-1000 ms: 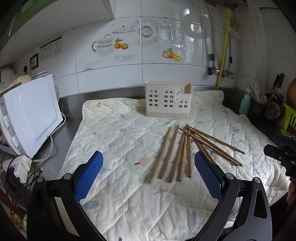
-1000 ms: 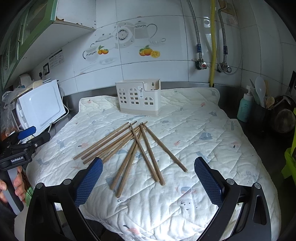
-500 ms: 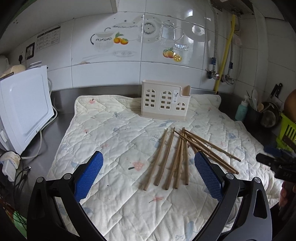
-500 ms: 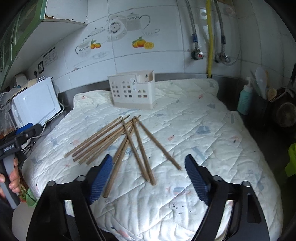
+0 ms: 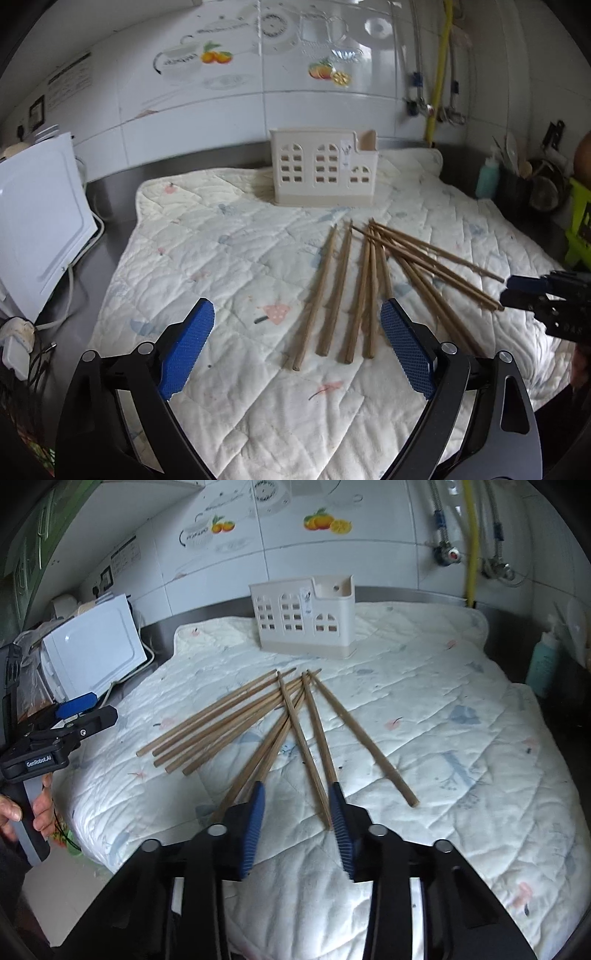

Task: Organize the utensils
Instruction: 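Lower the left tool onto one wooden chopstick and close it while the right tool grasps another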

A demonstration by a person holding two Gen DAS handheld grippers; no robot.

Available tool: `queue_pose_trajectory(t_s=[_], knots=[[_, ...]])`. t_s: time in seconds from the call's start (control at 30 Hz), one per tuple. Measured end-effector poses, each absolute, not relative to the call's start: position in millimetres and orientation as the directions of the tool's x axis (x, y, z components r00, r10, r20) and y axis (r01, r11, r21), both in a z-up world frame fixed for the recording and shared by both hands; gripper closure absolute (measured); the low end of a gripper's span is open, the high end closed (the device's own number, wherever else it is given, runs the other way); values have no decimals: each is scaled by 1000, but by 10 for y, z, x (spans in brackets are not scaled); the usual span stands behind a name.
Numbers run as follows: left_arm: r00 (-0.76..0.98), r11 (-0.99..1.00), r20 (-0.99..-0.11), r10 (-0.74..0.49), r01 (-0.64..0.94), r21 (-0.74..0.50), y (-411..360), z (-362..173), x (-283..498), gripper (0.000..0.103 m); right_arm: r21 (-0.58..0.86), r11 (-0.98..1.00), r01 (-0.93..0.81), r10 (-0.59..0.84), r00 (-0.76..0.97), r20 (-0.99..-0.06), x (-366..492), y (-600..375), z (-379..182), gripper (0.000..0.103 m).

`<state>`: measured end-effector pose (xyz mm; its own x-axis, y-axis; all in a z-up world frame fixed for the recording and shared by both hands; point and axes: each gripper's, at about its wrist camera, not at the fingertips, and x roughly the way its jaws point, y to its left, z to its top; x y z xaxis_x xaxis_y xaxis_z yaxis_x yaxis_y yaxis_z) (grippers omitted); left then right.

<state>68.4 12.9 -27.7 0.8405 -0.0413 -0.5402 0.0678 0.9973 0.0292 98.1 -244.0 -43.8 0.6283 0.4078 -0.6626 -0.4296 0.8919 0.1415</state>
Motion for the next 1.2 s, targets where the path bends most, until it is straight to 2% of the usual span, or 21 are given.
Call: queue_pose_trajectory(t_s=[0.07,0.23,0.33,0.63,0.77,0.97,1.07,1.2], knots=[[832,997,-552,-51,70,13,140,-313,725,15,145,887,-437,413,616,-670,1039,-2422,-475,80],[805,995,-584,-101,92,-45,197,-389,844,32,136,887,-442,405,600,-689,1152,-2391,-564,83],[803,992,-583,-123,112,-55,189,-421,872,35,124,889,-441,393,597,-699,1214,-2389,-615,84],[776,983,-606,-177,168,-72,179,-552,1073,36,74,887,-455,362,588,-724,1291,-2347,-694,85],[749,977,-632,-201,201,-73,173,-628,1162,51,62,884,-463,353,577,-736,1295,-2334,-735,95],[714,974,-668,-208,216,-73,199,-744,1252,68,74,885,-460,361,576,-734,1258,-2351,-738,96],[702,974,-680,-212,211,-86,244,-794,1285,73,75,887,-456,359,576,-734,1256,-2346,-749,96],[688,976,-697,-200,202,-81,273,-844,1327,75,72,890,-450,353,580,-734,1251,-2324,-755,96]])
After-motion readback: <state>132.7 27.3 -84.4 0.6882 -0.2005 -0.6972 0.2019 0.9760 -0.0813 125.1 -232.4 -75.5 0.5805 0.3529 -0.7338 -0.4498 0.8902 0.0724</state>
